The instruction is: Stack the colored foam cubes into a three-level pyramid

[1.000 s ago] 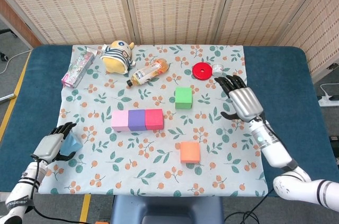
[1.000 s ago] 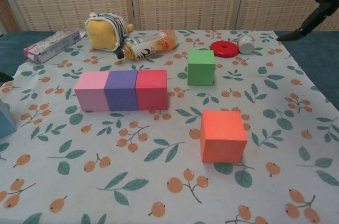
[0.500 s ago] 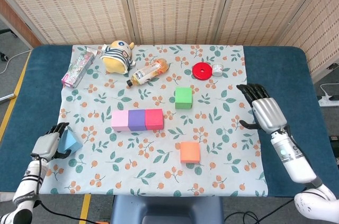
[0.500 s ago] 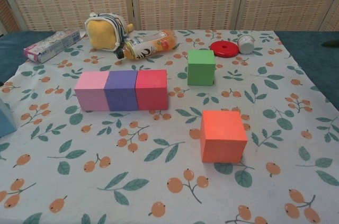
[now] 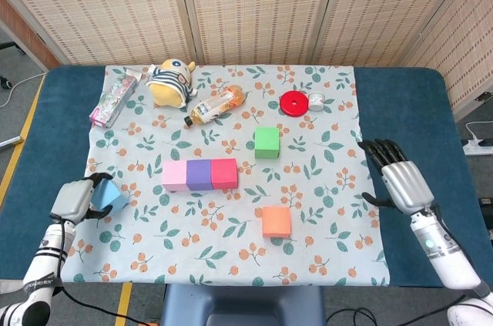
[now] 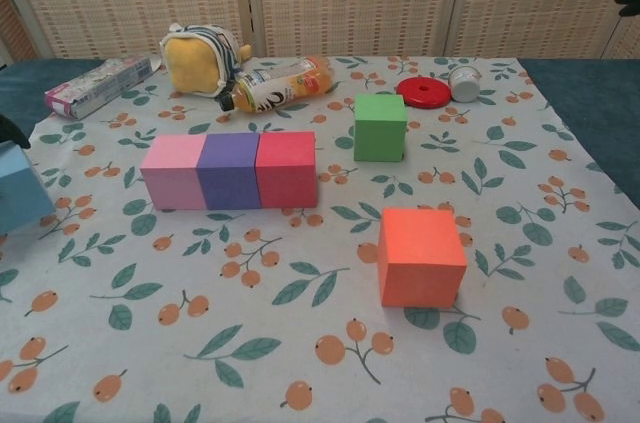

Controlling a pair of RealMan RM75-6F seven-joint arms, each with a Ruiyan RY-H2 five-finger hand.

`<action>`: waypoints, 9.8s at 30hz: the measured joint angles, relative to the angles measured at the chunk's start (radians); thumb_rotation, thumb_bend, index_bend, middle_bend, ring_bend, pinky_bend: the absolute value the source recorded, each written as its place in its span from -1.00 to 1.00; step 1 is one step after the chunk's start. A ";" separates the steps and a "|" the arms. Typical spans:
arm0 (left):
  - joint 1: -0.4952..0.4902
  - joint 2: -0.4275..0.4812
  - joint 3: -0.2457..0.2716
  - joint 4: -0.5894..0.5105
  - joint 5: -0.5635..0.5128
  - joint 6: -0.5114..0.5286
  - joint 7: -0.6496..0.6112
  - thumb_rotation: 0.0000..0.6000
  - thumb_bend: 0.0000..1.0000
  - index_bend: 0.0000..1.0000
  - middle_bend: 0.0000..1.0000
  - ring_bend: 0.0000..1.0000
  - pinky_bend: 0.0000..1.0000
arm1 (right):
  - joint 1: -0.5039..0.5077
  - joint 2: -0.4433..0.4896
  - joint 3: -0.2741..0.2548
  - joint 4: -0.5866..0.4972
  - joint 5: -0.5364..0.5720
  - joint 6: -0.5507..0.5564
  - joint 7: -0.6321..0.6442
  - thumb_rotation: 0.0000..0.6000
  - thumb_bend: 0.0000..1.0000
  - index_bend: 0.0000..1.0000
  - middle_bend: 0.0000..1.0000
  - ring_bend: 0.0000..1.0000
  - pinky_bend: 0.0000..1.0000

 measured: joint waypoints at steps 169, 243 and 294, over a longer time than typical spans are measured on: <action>-0.339 0.028 0.036 0.199 0.371 -0.199 -0.418 1.00 -0.37 -0.81 -0.95 -1.00 -0.69 | -0.171 0.052 0.070 -0.106 -0.066 0.047 0.040 1.00 -0.82 -1.00 -0.90 -1.00 -0.95; -0.053 0.050 0.037 0.041 0.308 0.006 -0.192 1.00 -0.36 -0.66 -0.79 -0.89 -0.65 | 0.633 -0.604 0.241 0.819 0.216 -0.751 0.190 1.00 -0.78 -0.20 -0.27 -0.59 -0.63; -0.013 -0.011 0.050 0.102 0.370 0.057 -0.164 1.00 -0.37 -0.66 -0.79 -0.90 -0.69 | 0.990 -0.495 0.167 0.264 1.130 -0.534 -0.522 1.00 -0.78 -0.23 -0.25 -0.56 -0.63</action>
